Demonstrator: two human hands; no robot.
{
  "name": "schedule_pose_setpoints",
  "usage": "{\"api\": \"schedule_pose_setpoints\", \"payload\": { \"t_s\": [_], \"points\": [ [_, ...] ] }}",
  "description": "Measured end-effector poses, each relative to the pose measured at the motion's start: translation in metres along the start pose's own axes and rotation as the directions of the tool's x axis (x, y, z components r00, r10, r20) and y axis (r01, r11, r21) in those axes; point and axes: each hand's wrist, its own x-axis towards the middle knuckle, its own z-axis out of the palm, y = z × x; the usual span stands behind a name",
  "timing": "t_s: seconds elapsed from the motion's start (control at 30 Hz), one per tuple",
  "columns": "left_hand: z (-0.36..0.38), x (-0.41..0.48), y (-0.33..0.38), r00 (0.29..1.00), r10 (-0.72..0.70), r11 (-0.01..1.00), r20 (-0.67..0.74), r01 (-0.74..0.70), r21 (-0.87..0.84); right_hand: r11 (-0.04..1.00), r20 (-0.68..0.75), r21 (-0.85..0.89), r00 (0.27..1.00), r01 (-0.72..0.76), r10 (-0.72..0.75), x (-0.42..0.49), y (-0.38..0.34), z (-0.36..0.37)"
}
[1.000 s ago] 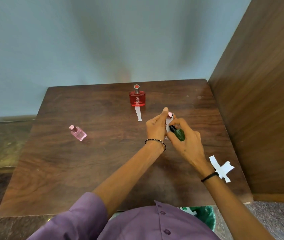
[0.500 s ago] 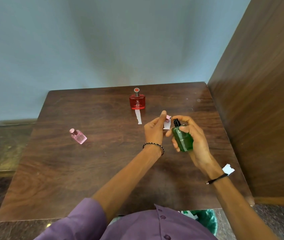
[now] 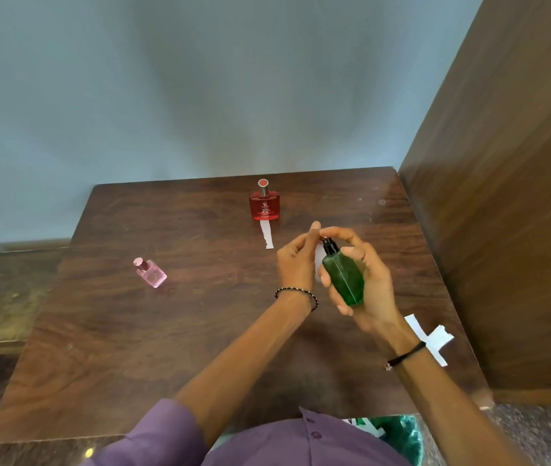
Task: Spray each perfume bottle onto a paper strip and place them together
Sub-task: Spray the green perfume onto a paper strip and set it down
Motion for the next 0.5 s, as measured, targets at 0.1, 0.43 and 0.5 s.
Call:
{"api": "schedule_pose_setpoints", "payload": {
  "t_s": [0.1,0.43,0.5],
  "points": [
    [0.0,-0.001,0.003,1.0,0.012,1.0,0.005,-0.012,0.015,0.989,0.054,0.148,0.998,-0.019,0.011,0.0,-0.004,-0.001],
    [-0.005,-0.005,0.008,1.0,0.014,0.997,-0.02,-0.012,0.073,0.879,-0.165,-0.475,0.985,-0.043,-0.041,-0.004,-0.012,-0.01],
    [-0.003,-0.007,0.008,0.999,0.028,0.999,-0.031,-0.027,0.035,0.756,-0.161,-0.654,0.983,-0.039,-0.089,-0.006,-0.014,-0.013]
  ]
}}
